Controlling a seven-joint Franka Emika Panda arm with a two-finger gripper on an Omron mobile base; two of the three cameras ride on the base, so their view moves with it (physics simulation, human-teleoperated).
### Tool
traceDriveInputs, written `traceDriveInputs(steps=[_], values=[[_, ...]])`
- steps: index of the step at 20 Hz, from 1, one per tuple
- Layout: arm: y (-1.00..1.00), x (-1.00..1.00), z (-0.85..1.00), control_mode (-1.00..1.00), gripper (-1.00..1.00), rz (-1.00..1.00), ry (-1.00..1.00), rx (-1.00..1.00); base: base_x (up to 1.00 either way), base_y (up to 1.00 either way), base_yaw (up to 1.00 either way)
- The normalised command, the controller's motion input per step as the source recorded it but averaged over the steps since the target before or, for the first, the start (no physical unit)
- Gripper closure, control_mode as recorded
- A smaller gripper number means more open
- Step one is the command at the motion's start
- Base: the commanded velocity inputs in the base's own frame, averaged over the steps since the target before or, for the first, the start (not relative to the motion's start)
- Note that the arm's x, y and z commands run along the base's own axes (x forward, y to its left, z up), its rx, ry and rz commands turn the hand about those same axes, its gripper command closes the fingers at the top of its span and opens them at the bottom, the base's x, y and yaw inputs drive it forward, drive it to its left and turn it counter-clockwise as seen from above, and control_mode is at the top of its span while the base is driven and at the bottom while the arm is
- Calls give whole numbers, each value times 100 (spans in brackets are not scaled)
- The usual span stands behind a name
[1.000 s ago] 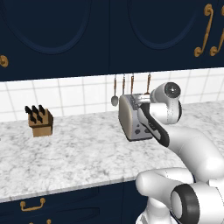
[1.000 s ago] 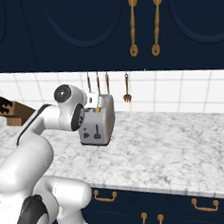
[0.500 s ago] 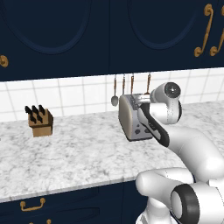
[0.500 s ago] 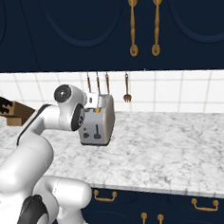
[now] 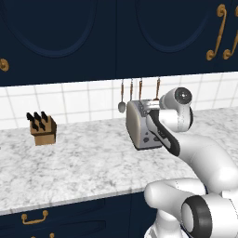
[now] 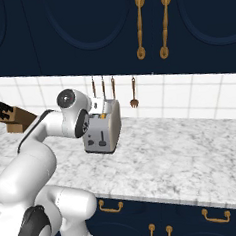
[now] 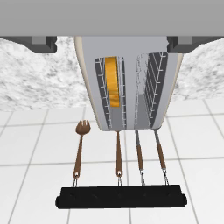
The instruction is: Start the toaster. Once the lever pops up, take the bread to the plate on the dining counter.
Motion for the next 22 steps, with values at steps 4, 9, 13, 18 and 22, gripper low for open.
traceDriveInputs(steps=[4,9,13,18,22], values=[[0,0,0,-100,-100,0,0,0,0,0,0],[0,0,0,-100,-100,0,0,0,0,0,0],[0,0,0,-100,-100,0,0,0,0,0,0],[0,0,0,-100,-100,0,0,0,0,0,0],[0,0,0,-100,-100,0,0,0,0,0,0]])
